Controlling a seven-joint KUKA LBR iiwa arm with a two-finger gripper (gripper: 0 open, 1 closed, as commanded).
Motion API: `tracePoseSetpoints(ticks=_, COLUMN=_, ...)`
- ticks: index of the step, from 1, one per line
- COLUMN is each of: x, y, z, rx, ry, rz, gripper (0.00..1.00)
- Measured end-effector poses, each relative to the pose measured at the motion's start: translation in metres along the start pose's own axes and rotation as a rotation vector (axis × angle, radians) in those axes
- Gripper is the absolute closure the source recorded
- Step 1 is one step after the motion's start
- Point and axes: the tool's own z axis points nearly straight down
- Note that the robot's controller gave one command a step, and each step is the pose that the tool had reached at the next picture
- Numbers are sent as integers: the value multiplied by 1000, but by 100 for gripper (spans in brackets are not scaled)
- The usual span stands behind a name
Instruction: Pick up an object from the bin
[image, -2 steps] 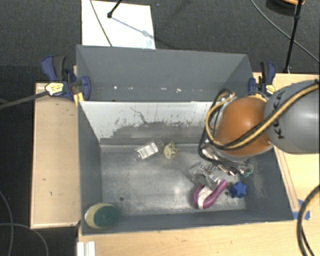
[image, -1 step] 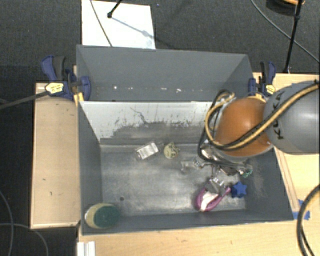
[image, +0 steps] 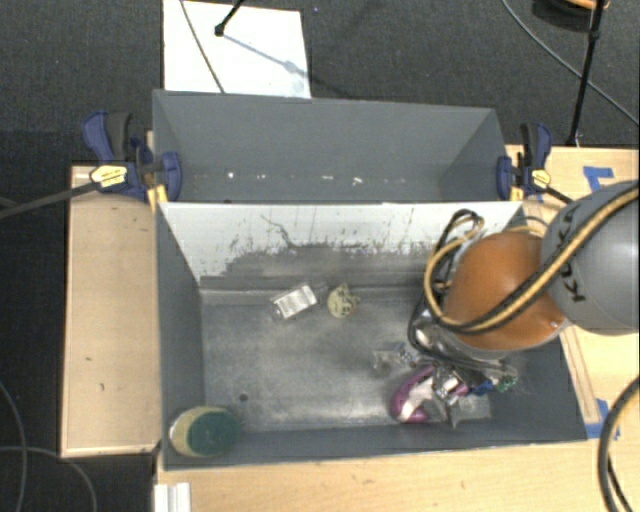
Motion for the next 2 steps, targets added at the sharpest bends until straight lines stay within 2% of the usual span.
tracePoseSetpoints(ticks=1, x=-2, y=-2, z=-1, rx=5, ry=-5, rz=-4, gripper=100)
tracePoseSetpoints(ticks=2, x=-2, y=-1, z=0, rx=2, ry=-4, rz=-8, gripper=0)
